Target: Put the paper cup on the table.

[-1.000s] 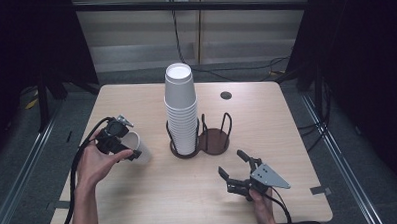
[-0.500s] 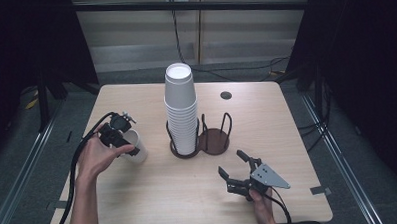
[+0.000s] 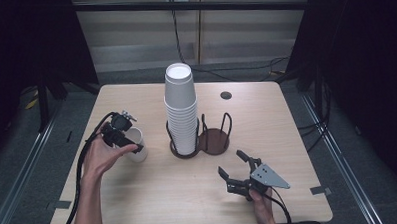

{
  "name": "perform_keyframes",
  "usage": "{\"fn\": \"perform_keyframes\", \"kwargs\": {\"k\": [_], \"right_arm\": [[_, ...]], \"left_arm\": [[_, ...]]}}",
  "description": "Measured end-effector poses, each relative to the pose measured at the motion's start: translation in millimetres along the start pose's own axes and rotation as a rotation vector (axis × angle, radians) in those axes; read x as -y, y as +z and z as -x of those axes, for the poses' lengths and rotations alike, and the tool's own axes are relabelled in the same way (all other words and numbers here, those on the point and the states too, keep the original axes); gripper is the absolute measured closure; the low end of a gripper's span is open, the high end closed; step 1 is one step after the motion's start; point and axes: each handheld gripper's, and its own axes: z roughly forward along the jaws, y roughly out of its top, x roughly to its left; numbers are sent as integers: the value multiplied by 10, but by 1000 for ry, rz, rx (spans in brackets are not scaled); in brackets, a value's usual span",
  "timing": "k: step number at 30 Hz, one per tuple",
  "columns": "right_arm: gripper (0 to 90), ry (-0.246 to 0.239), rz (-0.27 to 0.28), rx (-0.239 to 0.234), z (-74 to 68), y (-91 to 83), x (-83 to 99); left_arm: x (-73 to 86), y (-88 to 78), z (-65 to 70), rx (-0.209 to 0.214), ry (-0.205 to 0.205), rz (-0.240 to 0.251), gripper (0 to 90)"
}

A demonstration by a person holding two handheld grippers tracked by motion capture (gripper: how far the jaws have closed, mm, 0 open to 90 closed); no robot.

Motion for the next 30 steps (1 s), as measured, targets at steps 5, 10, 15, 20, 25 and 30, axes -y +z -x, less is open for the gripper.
{"fn": "perform_keyframes", "kwargs": {"k": [5,10,15,20,25,30], "right_arm": [[143,1,-1,1,-2,1,0],[143,0,0,1,-1,2,0],[143,0,-1,-1,0,2,-1],[144,0,-2,-2,0,3,-1],[144,1,-2,-2,0,3,-1],[143,3,-7,-1,0,6,-2]], "left_arm": [[15,32,-13,26,7,10,54],[7,65,18,31,35,1,50],[48,128,40,46,27,9,43],[99,151,34,45,38,53,45],[169,175,36,17,41,100,46],[245,208,51,-10,24,146,48]]}}
